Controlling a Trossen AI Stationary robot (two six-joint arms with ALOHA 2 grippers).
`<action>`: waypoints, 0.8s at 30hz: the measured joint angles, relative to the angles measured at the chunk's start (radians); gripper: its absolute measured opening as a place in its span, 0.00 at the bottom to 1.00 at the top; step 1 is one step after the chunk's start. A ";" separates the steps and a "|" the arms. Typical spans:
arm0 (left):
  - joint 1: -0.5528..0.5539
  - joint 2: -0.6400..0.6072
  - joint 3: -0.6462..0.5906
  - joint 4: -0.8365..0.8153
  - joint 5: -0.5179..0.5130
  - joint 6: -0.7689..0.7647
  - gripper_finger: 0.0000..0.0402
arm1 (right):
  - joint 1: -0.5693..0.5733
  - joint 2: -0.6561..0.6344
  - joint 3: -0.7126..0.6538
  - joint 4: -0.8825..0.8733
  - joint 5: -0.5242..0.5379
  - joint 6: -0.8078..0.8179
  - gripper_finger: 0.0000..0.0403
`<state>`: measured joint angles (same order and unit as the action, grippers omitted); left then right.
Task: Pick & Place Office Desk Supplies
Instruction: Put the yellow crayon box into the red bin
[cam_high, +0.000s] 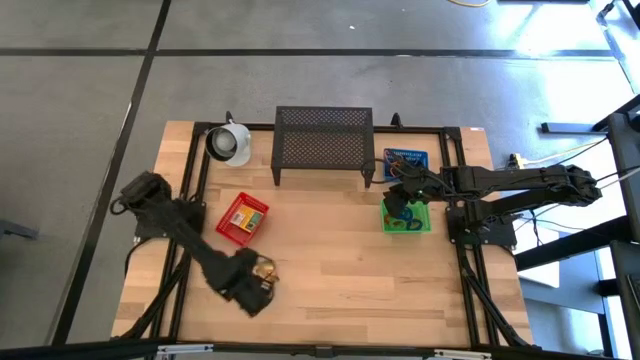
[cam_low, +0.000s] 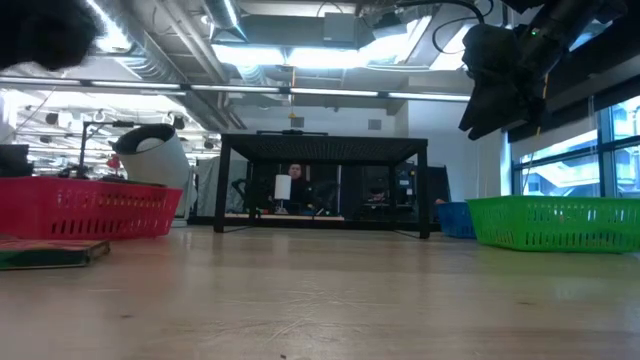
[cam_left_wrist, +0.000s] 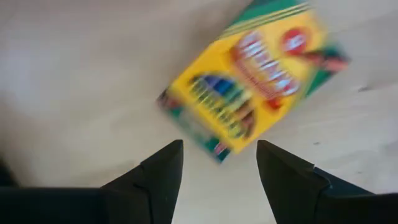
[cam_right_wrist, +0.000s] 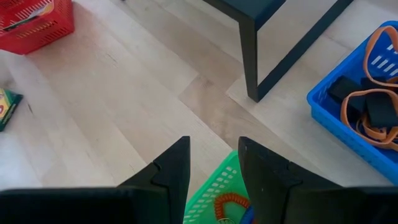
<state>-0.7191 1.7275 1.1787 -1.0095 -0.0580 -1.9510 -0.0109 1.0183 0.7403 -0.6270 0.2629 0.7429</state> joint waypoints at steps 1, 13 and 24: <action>-0.026 0.001 -0.001 -0.010 0.000 -0.079 0.49 | 0.000 0.000 0.000 0.000 0.004 0.000 0.34; -0.031 0.051 -0.127 0.213 0.002 -0.185 0.43 | 0.000 0.000 0.000 0.018 0.032 -0.026 0.34; -0.024 0.033 -0.117 0.187 0.011 -0.180 0.44 | 0.000 0.000 0.000 0.019 0.017 -0.026 0.34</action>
<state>-0.7433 1.7609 1.0616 -0.8225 -0.0468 -2.1311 -0.0113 1.0187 0.7403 -0.6083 0.2798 0.7166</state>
